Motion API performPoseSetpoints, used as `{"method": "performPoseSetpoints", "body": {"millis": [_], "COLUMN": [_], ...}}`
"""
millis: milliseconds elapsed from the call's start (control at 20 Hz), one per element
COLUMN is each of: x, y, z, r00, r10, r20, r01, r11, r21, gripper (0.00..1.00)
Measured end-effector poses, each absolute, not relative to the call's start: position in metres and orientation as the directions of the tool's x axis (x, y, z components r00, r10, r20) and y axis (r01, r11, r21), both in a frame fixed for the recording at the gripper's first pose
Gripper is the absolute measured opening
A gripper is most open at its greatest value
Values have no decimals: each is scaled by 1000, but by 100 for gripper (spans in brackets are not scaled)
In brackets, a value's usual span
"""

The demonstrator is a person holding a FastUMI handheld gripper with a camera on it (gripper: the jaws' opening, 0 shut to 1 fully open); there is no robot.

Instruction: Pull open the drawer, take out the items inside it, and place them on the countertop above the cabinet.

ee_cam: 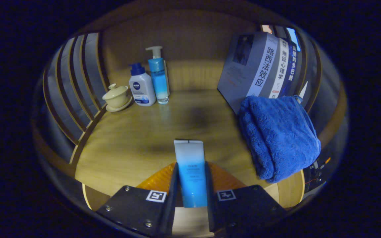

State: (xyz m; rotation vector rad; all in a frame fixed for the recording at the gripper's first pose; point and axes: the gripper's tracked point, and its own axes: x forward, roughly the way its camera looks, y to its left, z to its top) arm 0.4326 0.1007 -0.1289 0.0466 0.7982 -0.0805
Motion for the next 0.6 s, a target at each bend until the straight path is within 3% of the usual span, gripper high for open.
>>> {"method": "performPoseSetpoints", "body": {"millis": [600], "x": [468], "y": [97], "z": [-136], "r00": [755], "r10": [-51], "r20": [-653], "r01": [109], "r11": [993], "r21": [49], "gripper": [43]}}
